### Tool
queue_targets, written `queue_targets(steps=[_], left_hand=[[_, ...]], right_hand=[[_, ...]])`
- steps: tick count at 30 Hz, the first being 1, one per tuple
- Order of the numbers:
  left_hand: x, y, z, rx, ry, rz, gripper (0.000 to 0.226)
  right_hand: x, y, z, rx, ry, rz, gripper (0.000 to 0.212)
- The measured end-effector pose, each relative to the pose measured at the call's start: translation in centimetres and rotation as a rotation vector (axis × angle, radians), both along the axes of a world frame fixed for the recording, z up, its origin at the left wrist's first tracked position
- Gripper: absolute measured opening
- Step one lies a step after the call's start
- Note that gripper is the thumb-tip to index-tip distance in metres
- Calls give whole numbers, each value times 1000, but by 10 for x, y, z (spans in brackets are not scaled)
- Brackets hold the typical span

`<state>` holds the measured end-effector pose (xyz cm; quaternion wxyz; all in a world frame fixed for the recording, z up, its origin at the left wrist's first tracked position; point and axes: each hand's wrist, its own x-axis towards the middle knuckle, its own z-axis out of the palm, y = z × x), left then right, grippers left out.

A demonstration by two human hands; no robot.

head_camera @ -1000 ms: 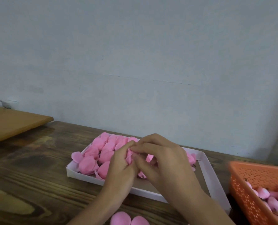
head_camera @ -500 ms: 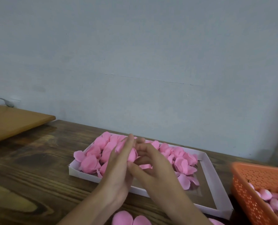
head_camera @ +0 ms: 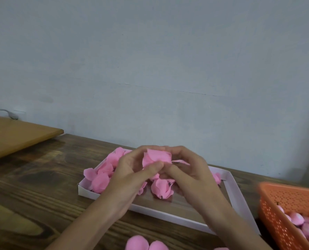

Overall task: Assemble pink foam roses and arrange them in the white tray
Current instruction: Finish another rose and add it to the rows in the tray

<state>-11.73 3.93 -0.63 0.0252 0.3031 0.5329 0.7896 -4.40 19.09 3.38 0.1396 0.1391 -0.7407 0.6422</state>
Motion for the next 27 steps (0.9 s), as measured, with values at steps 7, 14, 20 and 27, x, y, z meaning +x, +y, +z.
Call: queue_targets(steps=[7,14,20,27], left_hand=[[0,-7,3,1,158,110,38],[5,-5,7,25,24,161,43],[0,-5,2,3,16,53,54],[7,3,-8,-34,83,-149,69]], right_hand=[[-3,9,-1,220,160,-156,25],[-6,9,-1,25,-6,-68,29],[-6,12,-1,-91,-104,-51,16],[-6,-2,-9,-439,-385,257,34]])
